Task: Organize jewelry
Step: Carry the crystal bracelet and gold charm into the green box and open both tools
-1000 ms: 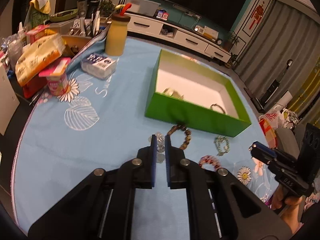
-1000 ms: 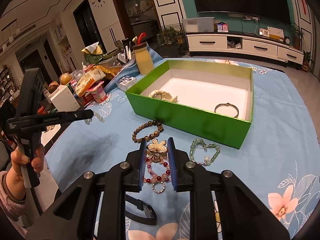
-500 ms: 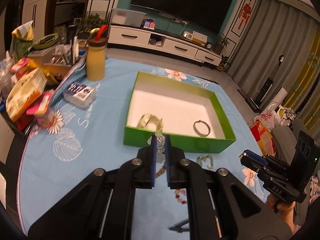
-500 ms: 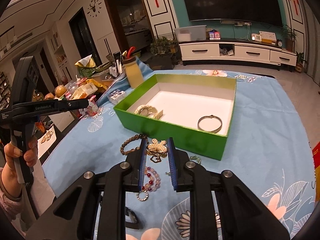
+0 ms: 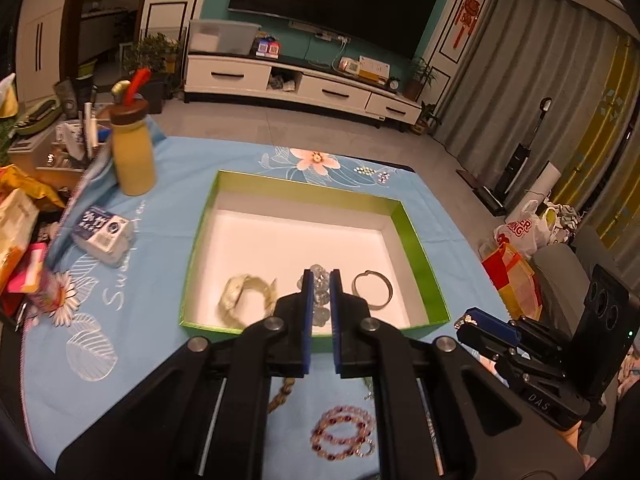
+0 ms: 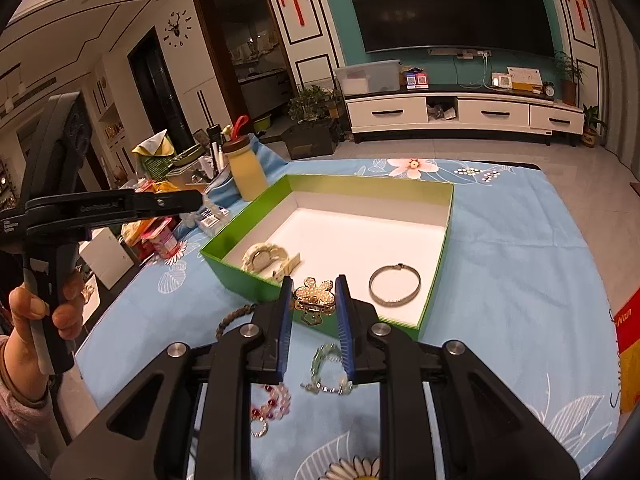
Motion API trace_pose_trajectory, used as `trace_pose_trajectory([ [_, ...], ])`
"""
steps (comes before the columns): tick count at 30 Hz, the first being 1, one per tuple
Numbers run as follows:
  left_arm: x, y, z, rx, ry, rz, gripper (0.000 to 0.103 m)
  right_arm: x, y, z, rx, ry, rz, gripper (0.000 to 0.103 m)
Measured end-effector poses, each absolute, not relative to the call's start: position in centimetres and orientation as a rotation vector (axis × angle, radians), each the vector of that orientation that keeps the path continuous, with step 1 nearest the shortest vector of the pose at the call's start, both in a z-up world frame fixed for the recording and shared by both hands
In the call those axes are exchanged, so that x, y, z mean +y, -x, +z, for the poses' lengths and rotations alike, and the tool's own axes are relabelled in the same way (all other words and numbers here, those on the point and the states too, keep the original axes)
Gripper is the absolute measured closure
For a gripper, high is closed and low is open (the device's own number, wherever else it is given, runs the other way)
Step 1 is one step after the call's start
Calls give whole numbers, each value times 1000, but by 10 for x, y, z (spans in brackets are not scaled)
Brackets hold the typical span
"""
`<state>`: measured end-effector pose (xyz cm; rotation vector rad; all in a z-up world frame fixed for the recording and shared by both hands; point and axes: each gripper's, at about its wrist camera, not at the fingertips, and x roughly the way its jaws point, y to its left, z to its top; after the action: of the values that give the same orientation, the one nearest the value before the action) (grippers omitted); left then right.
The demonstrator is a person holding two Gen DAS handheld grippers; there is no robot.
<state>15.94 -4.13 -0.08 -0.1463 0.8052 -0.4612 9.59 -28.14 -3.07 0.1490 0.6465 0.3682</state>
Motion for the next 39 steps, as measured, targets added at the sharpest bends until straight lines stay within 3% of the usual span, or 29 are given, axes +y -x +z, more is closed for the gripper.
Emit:
trace_pose_trajectory([
  [25,-86,-279,-75,1023,165,-374,94,-266,-225,-69,817,-269,337,82],
  [27,-86,-283,-75,1023,169,-368,75,-267,-233,-72,829,-284,327,76],
  [31,-84,-278,-68,990,147,-362,58,-274,-234,-73,819,-300,303,69],
  [33,-80,-272,-65,980,145,-359,44,-280,-228,-73,814,-309,296,65],
  [36,-71,-262,-60,962,147,-356,35,-288,-218,-73,808,-310,281,64],
  [39,-57,-248,-54,947,155,-341,31,-298,-200,-69,792,-313,267,64],
])
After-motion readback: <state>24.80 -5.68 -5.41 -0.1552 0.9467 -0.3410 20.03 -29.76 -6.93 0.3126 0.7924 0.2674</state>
